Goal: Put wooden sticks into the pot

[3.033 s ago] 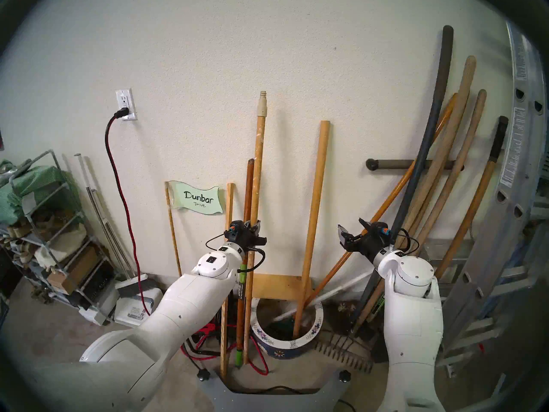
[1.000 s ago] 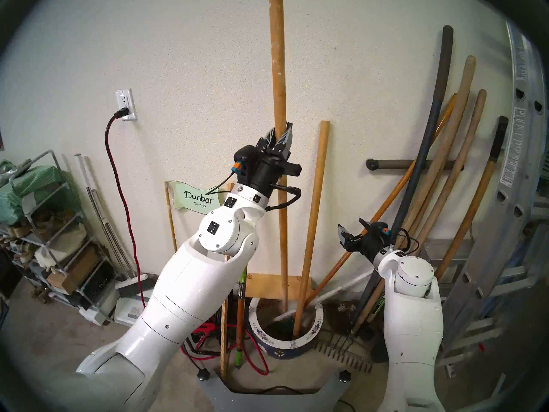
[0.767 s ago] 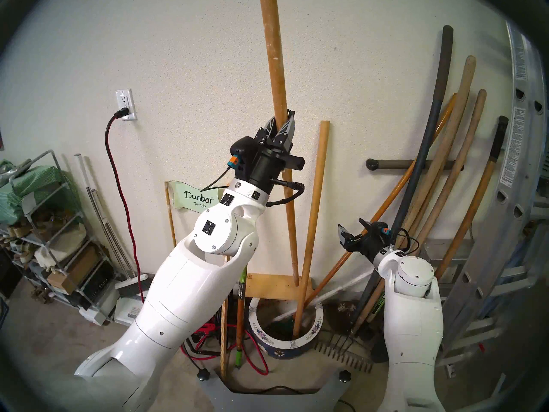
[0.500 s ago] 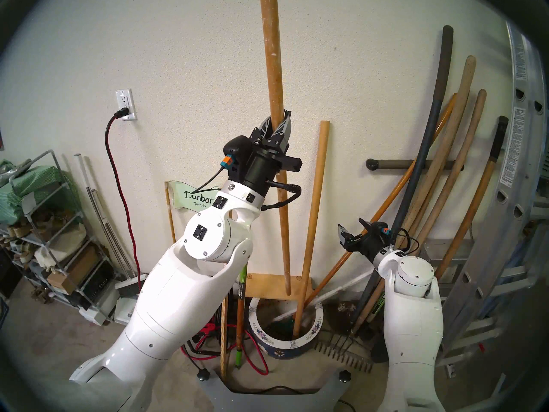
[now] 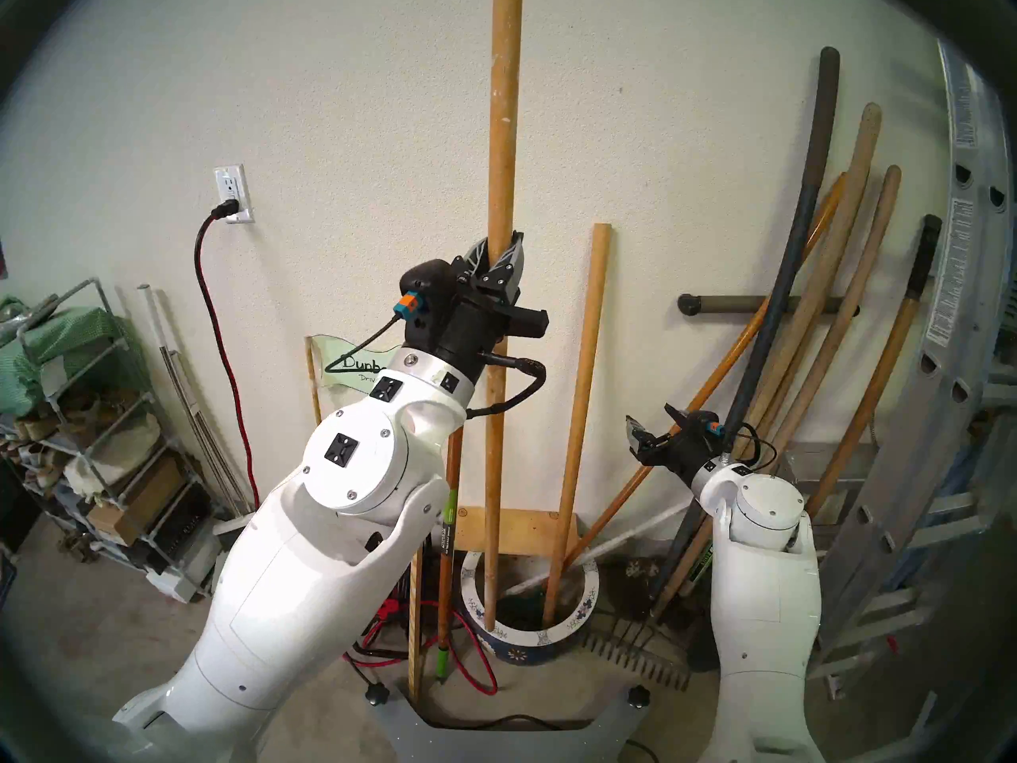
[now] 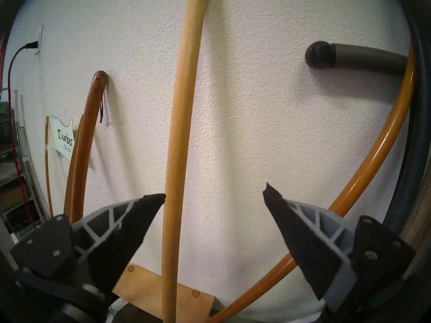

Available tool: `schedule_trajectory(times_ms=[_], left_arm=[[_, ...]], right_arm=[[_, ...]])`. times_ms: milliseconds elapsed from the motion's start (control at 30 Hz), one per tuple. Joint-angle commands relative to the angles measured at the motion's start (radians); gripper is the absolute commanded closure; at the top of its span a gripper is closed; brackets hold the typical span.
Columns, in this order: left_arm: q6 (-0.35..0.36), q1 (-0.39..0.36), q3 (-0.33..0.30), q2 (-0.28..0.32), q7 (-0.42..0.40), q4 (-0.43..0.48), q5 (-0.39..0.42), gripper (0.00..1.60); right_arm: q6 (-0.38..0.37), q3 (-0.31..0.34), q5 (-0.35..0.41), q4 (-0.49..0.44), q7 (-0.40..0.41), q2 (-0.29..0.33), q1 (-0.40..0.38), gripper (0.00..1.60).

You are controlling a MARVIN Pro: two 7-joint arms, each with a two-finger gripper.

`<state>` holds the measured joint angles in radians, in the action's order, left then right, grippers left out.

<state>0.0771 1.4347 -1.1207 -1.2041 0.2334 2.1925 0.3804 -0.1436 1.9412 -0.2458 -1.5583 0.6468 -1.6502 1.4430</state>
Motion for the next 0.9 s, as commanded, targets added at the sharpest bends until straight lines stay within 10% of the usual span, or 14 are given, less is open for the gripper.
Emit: schedule_trajectory(times_ms=[0,367,867], left_arm=[[0.115,0.081,-0.015,0.037,0.1,0.109,0.005,1.6],[0.359,0.042,-0.023,0.036,0.214,0.203,0.07,1.6],[0.41,-0.108,0.024,-0.023,0.177,0.078,0.094,1.6]], right_arm=[[0.002,-0.006,-0.005,-0.004,0.001,0.002,-0.001,0.0],[0.001,-0.006,-0.008,-0.005,0.001,0.001,-0.001,0.0],[0.002,-0.005,-0.01,-0.005,0.002,0.0,-0.001,0.0]])
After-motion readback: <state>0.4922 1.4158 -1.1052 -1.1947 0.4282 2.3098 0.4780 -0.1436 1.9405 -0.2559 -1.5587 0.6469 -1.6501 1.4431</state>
